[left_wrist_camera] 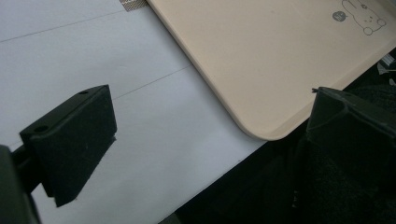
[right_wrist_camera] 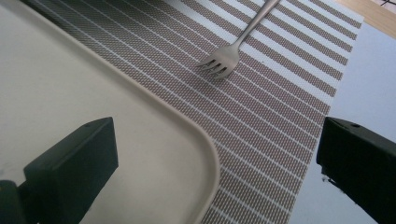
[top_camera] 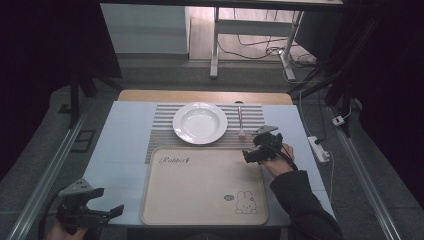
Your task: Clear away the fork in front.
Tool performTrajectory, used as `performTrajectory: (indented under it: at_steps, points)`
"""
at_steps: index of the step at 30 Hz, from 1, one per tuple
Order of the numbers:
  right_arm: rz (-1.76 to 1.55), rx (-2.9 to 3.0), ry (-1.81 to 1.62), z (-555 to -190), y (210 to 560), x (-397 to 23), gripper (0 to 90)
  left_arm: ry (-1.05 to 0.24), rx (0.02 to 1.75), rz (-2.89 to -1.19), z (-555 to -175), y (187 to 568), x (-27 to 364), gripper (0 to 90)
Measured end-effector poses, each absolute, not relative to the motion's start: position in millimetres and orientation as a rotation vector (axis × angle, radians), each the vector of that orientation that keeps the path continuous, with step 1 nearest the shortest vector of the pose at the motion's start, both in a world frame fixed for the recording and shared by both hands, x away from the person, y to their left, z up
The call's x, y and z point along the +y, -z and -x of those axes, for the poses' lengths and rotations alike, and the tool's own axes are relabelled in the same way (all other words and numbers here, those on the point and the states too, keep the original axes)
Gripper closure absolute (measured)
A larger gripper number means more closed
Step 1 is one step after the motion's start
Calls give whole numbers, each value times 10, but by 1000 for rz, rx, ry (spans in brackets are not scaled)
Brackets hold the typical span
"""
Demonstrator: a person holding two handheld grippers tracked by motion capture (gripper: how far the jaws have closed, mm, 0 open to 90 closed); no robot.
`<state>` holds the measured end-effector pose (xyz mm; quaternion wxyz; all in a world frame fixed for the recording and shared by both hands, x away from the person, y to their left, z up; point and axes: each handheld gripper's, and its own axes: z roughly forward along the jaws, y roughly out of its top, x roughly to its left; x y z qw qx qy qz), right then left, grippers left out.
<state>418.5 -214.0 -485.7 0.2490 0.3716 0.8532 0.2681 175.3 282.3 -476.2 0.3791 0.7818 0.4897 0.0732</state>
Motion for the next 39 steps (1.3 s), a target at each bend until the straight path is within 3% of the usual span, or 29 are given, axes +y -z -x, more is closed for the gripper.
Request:
performTrajectory:
  at_steps: [25,31,39]
  points:
    - [-937,2313,-550,-4705,5039,-1920,4,-182,1252,-2004,-1761,4765,2818,21]
    - [-863,2305,-500,-4729,5076,-1875,97,-180,1252,-2007,-1763,4765,2817,20]
    - [-765,2367,-491,-4726,5086,-1755,417,-181,1252,-2011,-1765,4766,2812,21]
